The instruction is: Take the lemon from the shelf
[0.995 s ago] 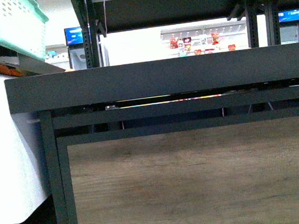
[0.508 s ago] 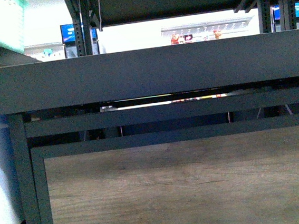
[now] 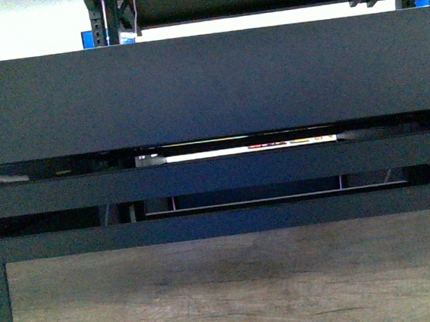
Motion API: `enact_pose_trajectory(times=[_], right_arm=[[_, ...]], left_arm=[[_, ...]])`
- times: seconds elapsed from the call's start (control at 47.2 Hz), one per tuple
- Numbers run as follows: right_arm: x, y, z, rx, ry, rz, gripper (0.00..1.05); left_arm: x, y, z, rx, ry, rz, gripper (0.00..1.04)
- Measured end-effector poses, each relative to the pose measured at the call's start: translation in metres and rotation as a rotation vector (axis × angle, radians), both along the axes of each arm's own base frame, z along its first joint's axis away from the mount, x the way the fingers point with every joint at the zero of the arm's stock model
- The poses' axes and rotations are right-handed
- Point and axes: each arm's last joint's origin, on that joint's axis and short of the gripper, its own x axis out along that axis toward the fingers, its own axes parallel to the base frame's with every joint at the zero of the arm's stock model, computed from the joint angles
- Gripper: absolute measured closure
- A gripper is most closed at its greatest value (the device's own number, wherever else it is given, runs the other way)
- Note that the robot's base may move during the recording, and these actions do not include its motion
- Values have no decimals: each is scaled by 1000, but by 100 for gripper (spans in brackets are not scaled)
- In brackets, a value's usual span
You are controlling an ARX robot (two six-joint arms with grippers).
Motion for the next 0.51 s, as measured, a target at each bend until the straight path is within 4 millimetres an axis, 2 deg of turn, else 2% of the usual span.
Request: enact_pose_trajectory(times=[0.508], right_arm=[[0, 0, 0, 0, 2, 1, 8]], left_arm=[[0, 0, 0, 0, 1, 0, 8]])
